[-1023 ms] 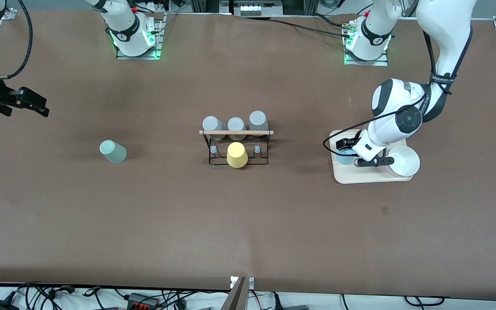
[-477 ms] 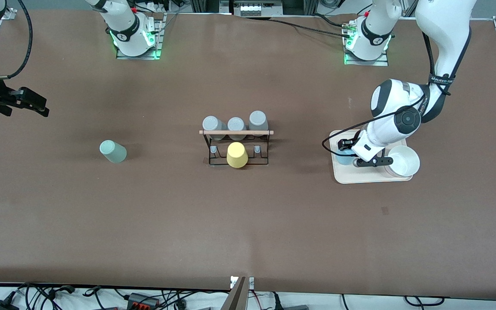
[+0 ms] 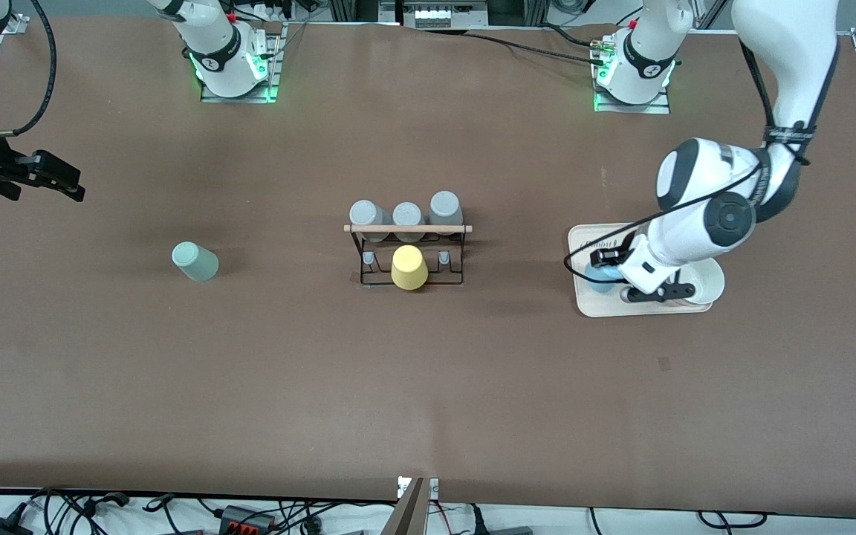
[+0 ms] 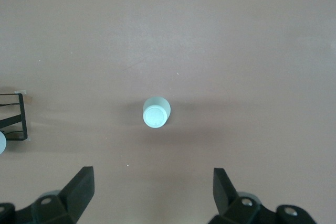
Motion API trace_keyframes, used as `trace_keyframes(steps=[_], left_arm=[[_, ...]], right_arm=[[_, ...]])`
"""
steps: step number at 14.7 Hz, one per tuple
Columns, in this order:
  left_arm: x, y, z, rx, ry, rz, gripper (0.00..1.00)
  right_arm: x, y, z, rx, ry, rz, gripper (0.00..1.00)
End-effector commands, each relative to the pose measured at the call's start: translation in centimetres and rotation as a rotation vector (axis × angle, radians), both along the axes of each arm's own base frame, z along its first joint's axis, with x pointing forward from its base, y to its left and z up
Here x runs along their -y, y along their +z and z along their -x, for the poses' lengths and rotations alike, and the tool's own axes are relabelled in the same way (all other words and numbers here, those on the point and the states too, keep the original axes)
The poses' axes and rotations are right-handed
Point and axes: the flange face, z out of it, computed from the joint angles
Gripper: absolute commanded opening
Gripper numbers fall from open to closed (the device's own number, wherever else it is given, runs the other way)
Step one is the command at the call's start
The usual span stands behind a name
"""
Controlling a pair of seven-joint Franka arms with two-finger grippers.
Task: Hang scattered cups on rack with three cups
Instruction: 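Close the left gripper on the light blue cup, then lift the light blue cup and carry it to the rack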
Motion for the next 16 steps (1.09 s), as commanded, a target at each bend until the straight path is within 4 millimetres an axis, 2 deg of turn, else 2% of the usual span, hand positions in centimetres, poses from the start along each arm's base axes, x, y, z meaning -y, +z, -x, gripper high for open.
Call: trace_keyframes(steps=[1, 2, 3, 5, 7, 9, 12, 16], left_arm=[[3.9, 3.4, -1.3, 0.023, 0.078, -0.001, 0.39], [5.3, 4.8, -1.6, 0.031, 0.114, 0.003, 0.39], [7.9, 6.2, -1.5, 0.037, 0.139, 0.006, 0.39], [11.3, 7.7, -2.2, 0.043, 0.195, 0.019, 0.39], [15.1, 9.0, -2.4, 0.027, 0.236, 0.024, 0.39], [18.0, 10.1, -2.3, 0.021, 0.279, 0.028, 0.39], [23.6, 9.5, -0.6, 0.003, 0.321, 0.028, 0.39], [28.8, 8.6, 1.0, -0.009, 0.355, 0.032, 0.39]], right_arm=[[-0.1, 0.4, 0.1, 0.003, 0.017, 0.0, 1.0], [-0.1, 0.3, 0.2, -0.001, 0.017, 0.0, 1.0], [-0.1, 0.4, 0.2, 0.0, 0.017, 0.0, 1.0], [-0.1, 0.4, 0.2, 0.0, 0.017, 0.0, 1.0], [-0.1, 0.4, 0.2, 0.002, 0.017, 0.0, 1.0], [0.1, 0.3, 0.1, 0.002, 0.014, 0.002, 1.0], [0.1, 0.3, 0.1, 0.0, 0.013, 0.002, 1.0], [0.1, 0.3, 0.1, 0.0, 0.013, 0.002, 1.0]])
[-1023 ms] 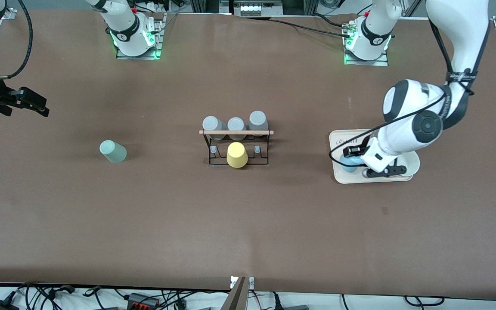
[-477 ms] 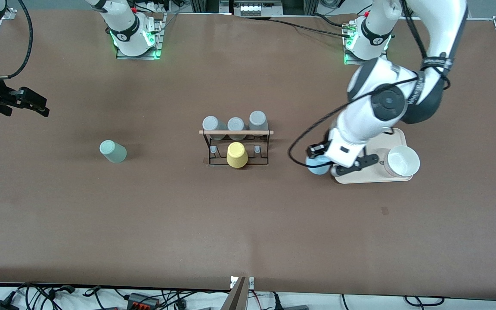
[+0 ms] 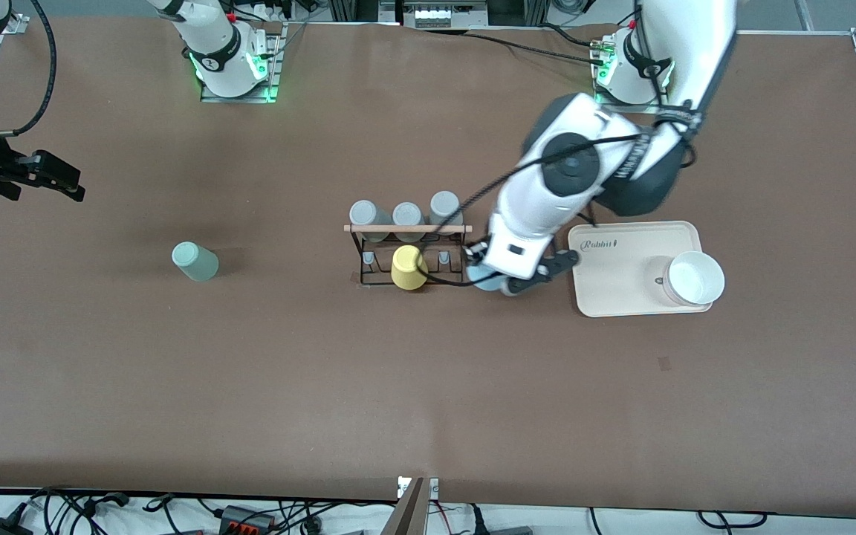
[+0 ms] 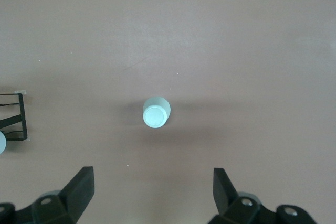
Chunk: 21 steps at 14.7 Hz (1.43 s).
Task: Hang scattered cups on rack with three cups
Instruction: 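Lift the light blue cup and carry it to the rack, then lower the light blue cup onto the rack beside the yellow cup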
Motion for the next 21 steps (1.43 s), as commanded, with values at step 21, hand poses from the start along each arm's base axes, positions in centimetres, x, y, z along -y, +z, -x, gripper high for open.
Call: trace_keyframes(steps=[21], left_arm=[[6.3, -8.6, 1.6, -0.051, 0.028, -0.003, 0.39]], right_arm=[[0.1, -1.1, -0.5, -0.023, 0.013, 0.003, 1.0]])
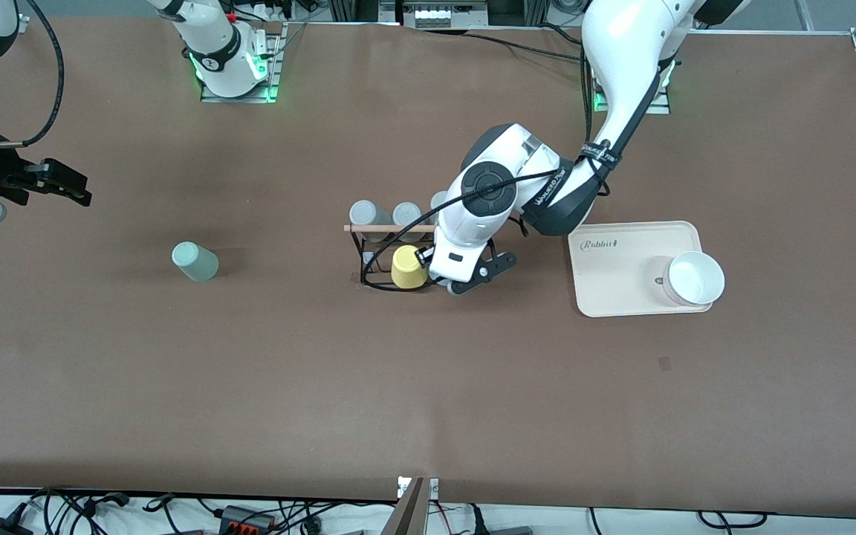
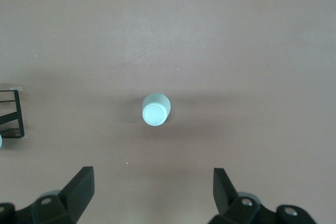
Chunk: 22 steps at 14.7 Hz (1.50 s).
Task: Hang scattered cups on rack with three cups
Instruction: 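Lower the light blue cup onto the rack beside the yellow cup, then open the left gripper and withdraw it toward its start pose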
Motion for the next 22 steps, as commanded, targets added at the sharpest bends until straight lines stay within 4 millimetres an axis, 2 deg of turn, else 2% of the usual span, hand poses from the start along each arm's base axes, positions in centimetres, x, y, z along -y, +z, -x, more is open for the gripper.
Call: trace_keyframes(steps=[1, 3, 6, 10, 15, 17, 19, 21, 22], left_arm=[[0.7, -0.8, 0.1, -0.003, -0.009, 0.0, 0.39], [0.7, -1.6, 0.6, -0.016, -0.016, -0.014, 0.4], [0.9, -1.6, 0.8, -0.019, -0.019, -0.015, 0.56], [0.3, -0.6, 0.4, -0.014, -0.013, -0.014, 0.69], [-1.0, 4.3, 0.2, 0.01, -0.004, -0.014, 0.72], [-2.8, 7.0, -0.6, 0.026, 0.016, -0.014, 0.75], [-5.6, 9.5, -1.7, 0.034, 0.034, -0.021, 0.79], [-10.2, 12.1, -3.6, 0.046, 0.029, -0.023, 0.85], [-12.2, 13.2, -4.1, 0.045, 0.003, -0.027, 0.87]], right_arm=[[0.1, 0.4, 0.1, 0.005, 0.013, 0.003, 1.0], [0.1, 0.4, 0.1, 0.006, 0.013, 0.003, 1.0], [0.2, 0.3, 0.0, 0.005, 0.013, 0.004, 1.0], [0.2, 0.3, 0.0, 0.005, 0.013, 0.004, 1.0], [0.2, 0.0, -0.1, 0.0, 0.013, 0.004, 1.0], [0.2, -0.2, -0.3, -0.003, 0.013, 0.004, 1.0], [-0.2, -0.3, -0.3, -0.009, 0.017, -0.003, 1.0], [-1.1, -0.8, -0.3, -0.024, 0.028, 0.004, 1.0], [-1.1, -2.1, -1.0, -0.044, 0.034, 0.003, 1.0]])
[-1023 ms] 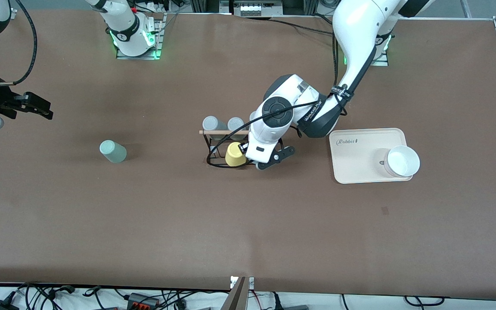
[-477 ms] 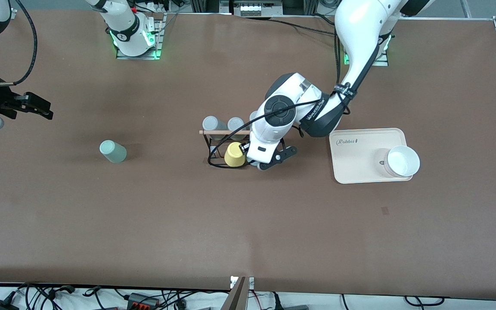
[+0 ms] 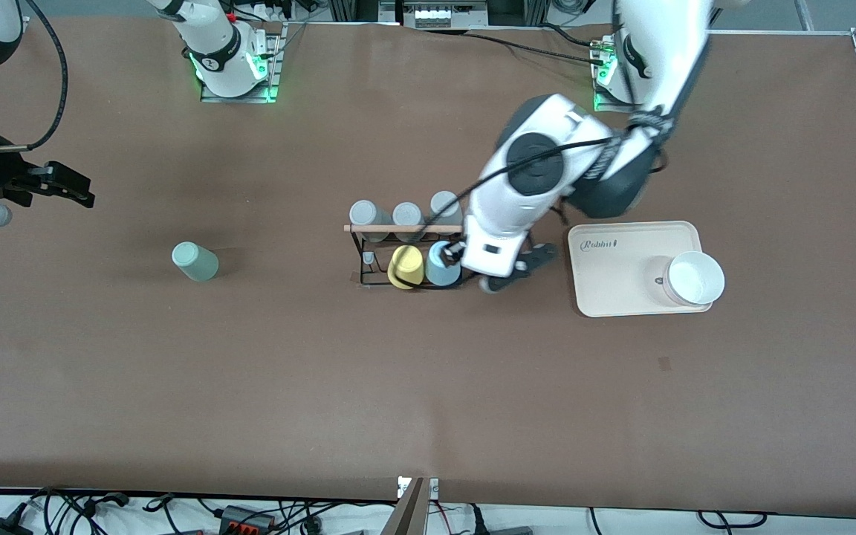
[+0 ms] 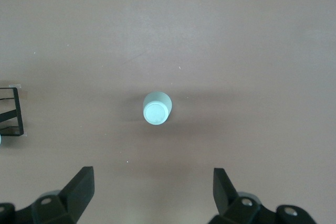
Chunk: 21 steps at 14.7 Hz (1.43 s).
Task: Hang scattered cups on rack with three cups
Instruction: 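Open the left gripper and withdraw it toward its start pose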
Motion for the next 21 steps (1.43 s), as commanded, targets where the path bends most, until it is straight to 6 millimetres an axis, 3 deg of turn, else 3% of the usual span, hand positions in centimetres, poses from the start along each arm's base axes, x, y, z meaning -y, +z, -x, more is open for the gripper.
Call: trace_keyframes(steps=[1, 4, 7, 9, 12, 16, 21], left_arm=[[-6.7, 3.9, -1.4, 0.004, -0.06, -0.02, 0.89], [-14.0, 7.2, -2.5, 0.014, -0.139, -0.058, 0.94], [-18.7, 8.7, -2.4, 0.029, -0.181, -0.062, 0.97], [-22.4, 9.5, -2.4, 0.041, -0.212, -0.061, 0.97], [-28.3, 11.6, -0.7, 0.072, -0.321, -0.067, 0.99], [-32.9, 14.2, 3.0, 0.104, -0.443, -0.093, 1.0], [-35.7, 16.4, 6.5, 0.135, -0.589, -0.115, 1.0]], right_arm=[[-0.6, -2.2, -1.3, -0.046, 0.018, 0.004, 1.0], [-0.9, -5.2, -2.3, -0.098, 0.02, 0.006, 1.0], [-0.3, -8.1, -2.8, -0.16, 0.015, -0.003, 1.0], [-1.1, -10.7, -3.7, -0.181, 0.021, 0.008, 1.0], [-2.2, -15.6, -4.0, -0.137, 0.041, 0.014, 1.0], [-2.2, -21.3, -3.0, -0.059, 0.023, 0.012, 1.0], [-2.0, -28.5, 0.2, 0.001, -0.007, 0.006, 1.0]])
